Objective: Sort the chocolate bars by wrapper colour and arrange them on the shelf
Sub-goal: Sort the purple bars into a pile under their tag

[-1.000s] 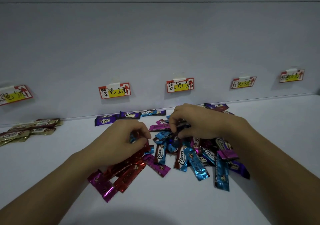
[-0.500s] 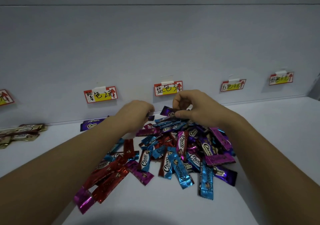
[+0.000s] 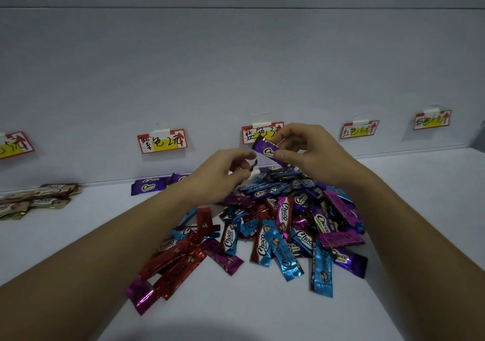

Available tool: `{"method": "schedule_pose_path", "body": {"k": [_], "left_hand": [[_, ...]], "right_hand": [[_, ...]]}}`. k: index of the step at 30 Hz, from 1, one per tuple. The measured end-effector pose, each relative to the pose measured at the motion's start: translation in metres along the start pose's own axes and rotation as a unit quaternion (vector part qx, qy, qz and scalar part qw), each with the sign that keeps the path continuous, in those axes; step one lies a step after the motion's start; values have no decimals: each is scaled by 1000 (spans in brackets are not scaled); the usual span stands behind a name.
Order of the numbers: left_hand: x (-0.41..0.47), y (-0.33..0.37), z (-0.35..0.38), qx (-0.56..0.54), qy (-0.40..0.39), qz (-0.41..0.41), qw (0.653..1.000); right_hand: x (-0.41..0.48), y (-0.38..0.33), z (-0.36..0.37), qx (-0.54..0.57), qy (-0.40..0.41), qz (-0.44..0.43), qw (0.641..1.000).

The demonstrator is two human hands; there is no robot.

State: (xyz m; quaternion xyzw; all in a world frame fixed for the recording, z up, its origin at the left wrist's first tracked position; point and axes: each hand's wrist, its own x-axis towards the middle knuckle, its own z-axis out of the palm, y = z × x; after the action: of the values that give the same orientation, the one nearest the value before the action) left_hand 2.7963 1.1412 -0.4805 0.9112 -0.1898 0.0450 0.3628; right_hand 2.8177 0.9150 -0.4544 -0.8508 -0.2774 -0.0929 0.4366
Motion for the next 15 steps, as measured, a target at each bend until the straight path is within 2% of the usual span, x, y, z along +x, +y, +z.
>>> {"method": "schedule_pose_path", "body": {"k": [5, 9, 11, 14, 15], "left_hand": [[-36, 15, -29, -145, 42, 12, 988], [-69, -3, -59, -198, 74, -11, 977], [-84, -25, -71, -148, 111, -27, 982], [-100, -64, -76, 33, 191, -52, 980], [-103, -74, -76, 61, 211, -65, 973]], "right_hand": [[-2, -7, -1, 29, 40, 8, 999], [-2, -18, 16, 4, 80, -2, 997], [0, -31, 33, -38, 79, -12, 996], [15, -52, 65, -166, 11, -43, 985], [23, -56, 77, -195, -9, -53, 979]]}}
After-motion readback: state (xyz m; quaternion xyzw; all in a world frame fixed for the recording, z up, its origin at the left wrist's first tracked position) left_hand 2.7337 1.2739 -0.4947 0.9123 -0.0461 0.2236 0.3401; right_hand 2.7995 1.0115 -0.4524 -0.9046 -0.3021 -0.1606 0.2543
